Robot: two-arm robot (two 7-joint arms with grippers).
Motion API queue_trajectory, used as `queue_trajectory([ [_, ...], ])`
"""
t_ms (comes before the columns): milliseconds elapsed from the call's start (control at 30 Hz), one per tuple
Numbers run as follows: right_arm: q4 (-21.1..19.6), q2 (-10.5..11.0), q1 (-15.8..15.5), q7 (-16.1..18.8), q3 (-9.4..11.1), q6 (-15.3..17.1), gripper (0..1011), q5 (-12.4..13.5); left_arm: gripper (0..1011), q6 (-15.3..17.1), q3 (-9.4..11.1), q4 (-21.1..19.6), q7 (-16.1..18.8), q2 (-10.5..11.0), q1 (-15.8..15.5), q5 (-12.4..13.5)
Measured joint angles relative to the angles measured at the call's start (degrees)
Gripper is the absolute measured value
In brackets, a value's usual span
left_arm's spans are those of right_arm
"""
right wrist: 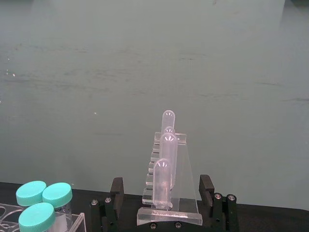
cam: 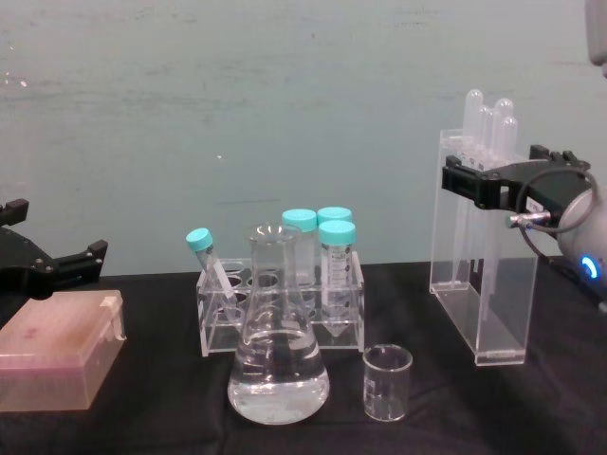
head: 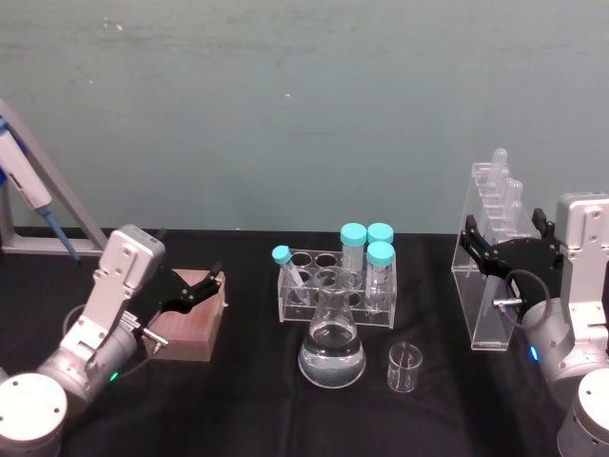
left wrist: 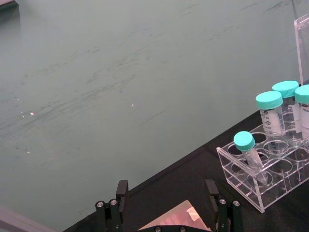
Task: Place the experimental apparatus aside using one hand.
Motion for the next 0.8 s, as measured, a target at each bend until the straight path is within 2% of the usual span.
queue_trajectory([
  [467, 1.42, -0.82, 1.13, 0.48, 0.62, -0.17, 1003, -1.14, 1000, 0.0, 0.0, 0.0, 0.0, 0.0, 0.0, 0.0],
  [800, 1.93, -0.84, 1.49, 1.84, 1.04, -0.53, 1003, -0.42, 1000, 0.0, 0.0, 0.0, 0.0, 0.0, 0.0, 0.0],
])
